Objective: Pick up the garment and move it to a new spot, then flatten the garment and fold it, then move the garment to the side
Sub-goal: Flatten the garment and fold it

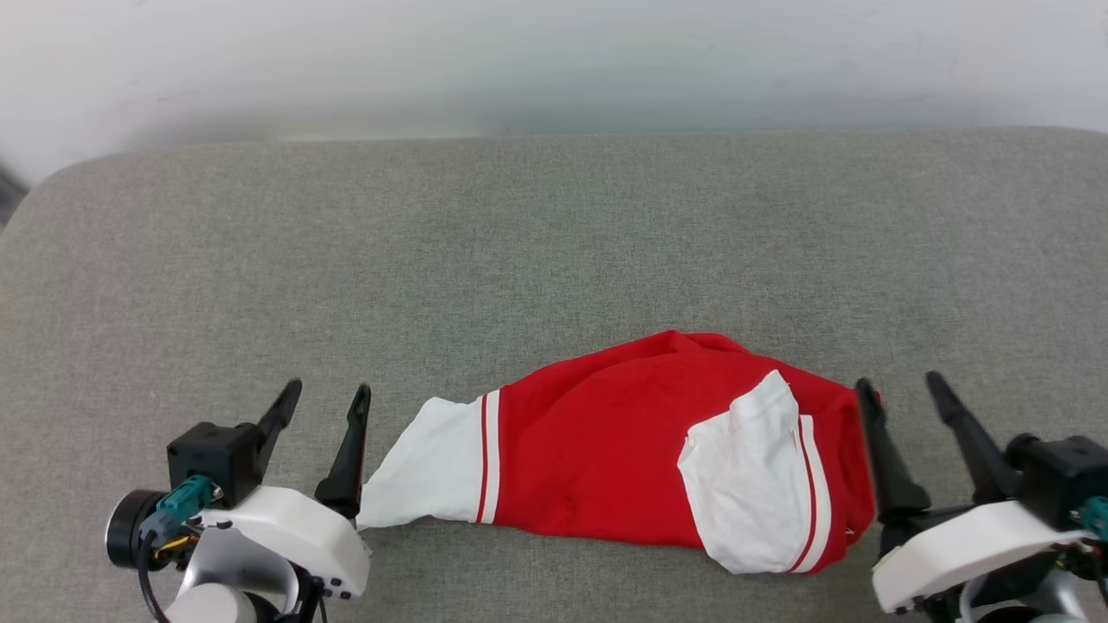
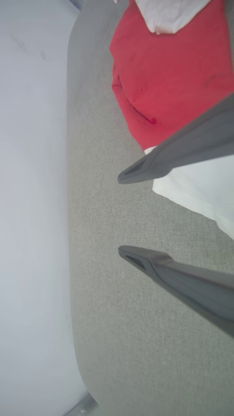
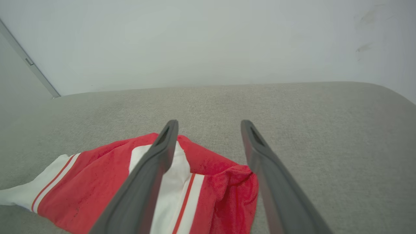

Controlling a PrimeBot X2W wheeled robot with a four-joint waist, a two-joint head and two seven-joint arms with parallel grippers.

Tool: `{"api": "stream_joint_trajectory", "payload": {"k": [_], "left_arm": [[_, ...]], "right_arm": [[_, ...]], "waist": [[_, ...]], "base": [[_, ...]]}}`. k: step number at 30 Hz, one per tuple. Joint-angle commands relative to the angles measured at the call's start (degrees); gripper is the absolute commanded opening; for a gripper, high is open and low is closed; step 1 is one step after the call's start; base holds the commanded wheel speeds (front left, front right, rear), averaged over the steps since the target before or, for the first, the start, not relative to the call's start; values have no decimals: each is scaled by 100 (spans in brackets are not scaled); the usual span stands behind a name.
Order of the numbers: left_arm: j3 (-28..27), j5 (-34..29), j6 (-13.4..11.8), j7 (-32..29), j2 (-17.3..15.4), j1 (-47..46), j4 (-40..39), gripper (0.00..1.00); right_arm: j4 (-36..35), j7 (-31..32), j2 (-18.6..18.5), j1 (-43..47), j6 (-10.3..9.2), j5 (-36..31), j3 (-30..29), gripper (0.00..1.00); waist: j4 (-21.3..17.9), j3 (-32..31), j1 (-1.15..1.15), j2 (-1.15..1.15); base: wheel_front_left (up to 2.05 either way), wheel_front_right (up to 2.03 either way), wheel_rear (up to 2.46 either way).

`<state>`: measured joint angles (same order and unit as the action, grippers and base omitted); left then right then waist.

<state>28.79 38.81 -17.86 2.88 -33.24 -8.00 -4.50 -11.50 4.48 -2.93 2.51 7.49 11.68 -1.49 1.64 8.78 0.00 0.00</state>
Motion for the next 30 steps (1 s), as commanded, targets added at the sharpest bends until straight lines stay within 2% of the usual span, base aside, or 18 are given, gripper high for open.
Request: {"api": "stream_joint_trajectory", "payload": {"k": [1, 5, 6, 10, 14, 22, 23, 24, 30], "left_arm": [[-58, -148, -54, 324, 82, -75, -69, 100], [-128, -306, -136, 798, 241, -111, -197, 100], [-128, -306, -136, 798, 241, -111, -197, 100], [-149, -382, -128, 975, 327, -149, -247, 100], [-135, -415, -84, 1050, 413, -226, -258, 100], [-138, -392, 23, 1145, 568, -299, -142, 100], [-140, -395, 49, 1145, 582, -312, -120, 100], [-147, -399, 62, 1157, 588, -315, -101, 100], [-229, -422, 98, 1195, 607, -331, -32, 100]], "right_arm": [[-66, 264, 9, 72, 0, -71, 141, 100], [-147, 1165, -187, 104, -2, -111, 589, 100], [-147, 1165, -187, 104, -2, -111, 589, 100], [-316, 2213, -682, -73, -1, 47, 1133, 100], [-407, 2978, -1116, -259, -1, 256, 1533, 100], [-66, 3720, -1601, -870, -1, 461, 2040, 100], [-57, 3729, -1625, -968, 0, 463, 2064, 31], [-44, 3752, -1643, -1027, -1, 484, 2064, 0], [-265, 3615, -1625, -1290, -1, 384, 1753, 0]], "waist": [[-8, -41, 0, 0], [-35, -60, 0, 0], [-35, -60, 0, 0], [-7, -42, 0, 0], [95, 11, 0, 0], [255, 168, 0, 0], [266, 185, 0, 0], [272, 203, 0, 0], [220, 285, 0, 0]], "base": [[0, 0, 0], [0, 0, 0], [0, 0, 0], [0, 0, 0], [0, 0, 0], [0, 0, 0], [0, 0, 0], [0, 0, 0], [0, 0, 0]]}}
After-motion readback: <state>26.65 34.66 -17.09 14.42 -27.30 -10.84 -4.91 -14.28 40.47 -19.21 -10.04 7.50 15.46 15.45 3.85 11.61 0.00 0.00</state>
